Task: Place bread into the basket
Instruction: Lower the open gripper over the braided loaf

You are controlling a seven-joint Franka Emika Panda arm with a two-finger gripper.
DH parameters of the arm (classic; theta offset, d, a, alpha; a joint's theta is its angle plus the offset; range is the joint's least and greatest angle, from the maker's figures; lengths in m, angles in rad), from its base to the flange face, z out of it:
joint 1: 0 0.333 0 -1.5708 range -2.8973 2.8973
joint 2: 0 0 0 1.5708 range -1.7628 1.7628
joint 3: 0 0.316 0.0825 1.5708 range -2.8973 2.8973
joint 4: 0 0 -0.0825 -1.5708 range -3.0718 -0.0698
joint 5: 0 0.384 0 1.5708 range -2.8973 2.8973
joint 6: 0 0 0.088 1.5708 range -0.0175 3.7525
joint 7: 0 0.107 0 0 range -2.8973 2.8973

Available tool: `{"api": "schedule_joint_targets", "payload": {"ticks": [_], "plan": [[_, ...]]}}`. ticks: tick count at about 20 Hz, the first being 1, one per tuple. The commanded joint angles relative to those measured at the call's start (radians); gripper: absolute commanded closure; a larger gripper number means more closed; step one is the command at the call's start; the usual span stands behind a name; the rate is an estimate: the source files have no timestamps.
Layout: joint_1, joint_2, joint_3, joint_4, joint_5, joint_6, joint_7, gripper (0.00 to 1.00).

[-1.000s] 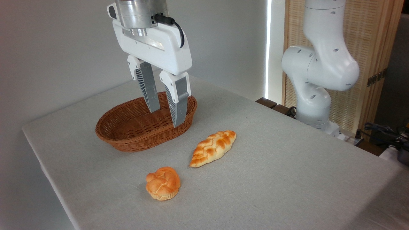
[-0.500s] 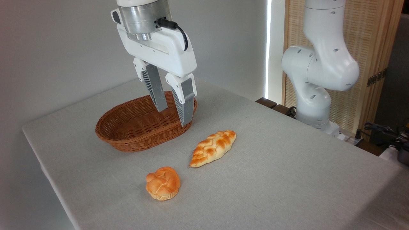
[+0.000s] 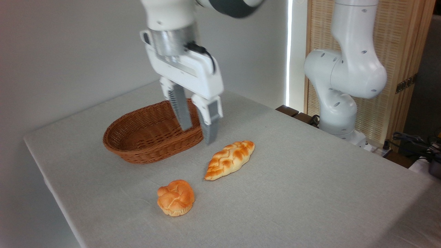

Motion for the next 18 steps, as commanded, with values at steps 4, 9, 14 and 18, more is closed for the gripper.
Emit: {"api": "schedule_joint_targets", "payload": {"ticks": [4,9,14,18], "plan": [[-0.059,-0.277,0.013,-0.503,-0.093,0.328,-0.021,0.0],[-0.09,-0.266,0.013,-0.572,-0.101,0.365,-0.018,0.0],[-0.095,-0.266,0.013,-0.587,-0.051,0.371,-0.01,0.0],[-0.112,-0.266,0.013,-0.587,-0.037,0.369,-0.01,0.0]]}}
